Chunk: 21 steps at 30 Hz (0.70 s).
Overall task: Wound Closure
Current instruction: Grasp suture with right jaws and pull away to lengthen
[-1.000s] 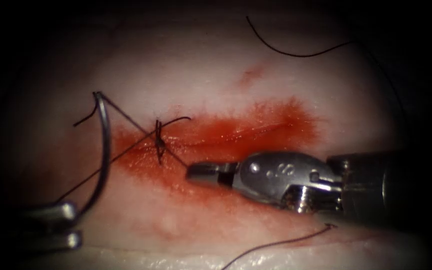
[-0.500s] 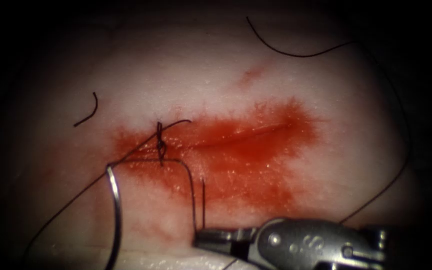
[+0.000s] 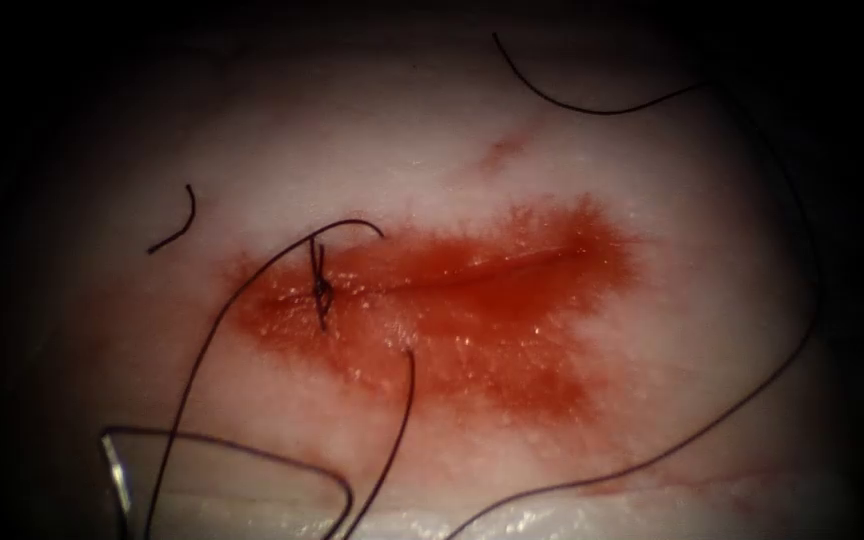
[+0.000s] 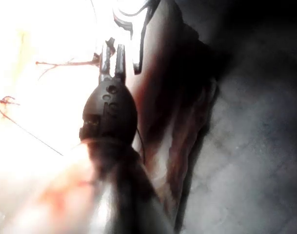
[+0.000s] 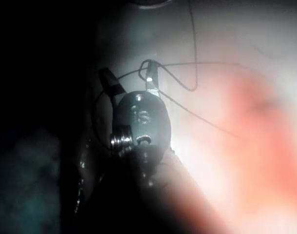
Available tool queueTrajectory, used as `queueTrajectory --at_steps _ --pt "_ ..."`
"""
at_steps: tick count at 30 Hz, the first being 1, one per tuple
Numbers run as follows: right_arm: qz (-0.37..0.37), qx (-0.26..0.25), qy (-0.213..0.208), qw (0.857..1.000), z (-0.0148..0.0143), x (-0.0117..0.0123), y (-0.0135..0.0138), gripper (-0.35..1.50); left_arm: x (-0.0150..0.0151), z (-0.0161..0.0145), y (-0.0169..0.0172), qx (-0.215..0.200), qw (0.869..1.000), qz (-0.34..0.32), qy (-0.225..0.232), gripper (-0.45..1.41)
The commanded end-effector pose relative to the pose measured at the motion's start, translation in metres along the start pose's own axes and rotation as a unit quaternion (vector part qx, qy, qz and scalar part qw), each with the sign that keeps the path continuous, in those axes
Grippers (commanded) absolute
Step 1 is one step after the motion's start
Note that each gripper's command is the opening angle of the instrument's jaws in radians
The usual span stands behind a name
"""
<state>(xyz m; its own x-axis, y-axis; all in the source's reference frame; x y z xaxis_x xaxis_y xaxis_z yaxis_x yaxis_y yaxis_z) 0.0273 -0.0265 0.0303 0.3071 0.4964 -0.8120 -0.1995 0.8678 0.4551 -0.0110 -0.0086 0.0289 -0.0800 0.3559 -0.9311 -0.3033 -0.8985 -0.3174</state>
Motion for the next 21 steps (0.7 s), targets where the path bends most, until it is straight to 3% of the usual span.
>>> queueTrajectory --at_steps 1,4,9,14,21 --pt "-0.03 -0.014 -0.007 0.999 0.0001 -0.0007 0.0023 1.21 -0.0002 -0.0001 -0.0016 0.021 1.0 0.01 -0.002 -0.45" --pt "-0.047 -0.022 -0.014 0.999 -0.0008 -0.0009 0.0042 1.21 0.0002 -0.0009 -0.0037 0.041 0.999 0.013 -0.003 -0.45" --pt "-0.095 -0.042 -0.029 0.994 -0.0008 -0.0017 0.0082 1.16 0.0009 -0.0029 -0.0094 0.114 0.993 0.026 -0.016 -0.45" --pt "-0.115 -0.053 -0.034 0.991 0.0003 -0.0026 0.0097 1.15 0.0011 -0.0027 -0.0109 0.123 0.992 0.023 -0.014 -0.45" --pt "-0.134 -0.07 -0.056 0.987 0.0019 -0.0063 0.0137 1.09 -0.0007 -0.0019 -0.0134 0.13 0.991 0.026 -0.02 -0.45"
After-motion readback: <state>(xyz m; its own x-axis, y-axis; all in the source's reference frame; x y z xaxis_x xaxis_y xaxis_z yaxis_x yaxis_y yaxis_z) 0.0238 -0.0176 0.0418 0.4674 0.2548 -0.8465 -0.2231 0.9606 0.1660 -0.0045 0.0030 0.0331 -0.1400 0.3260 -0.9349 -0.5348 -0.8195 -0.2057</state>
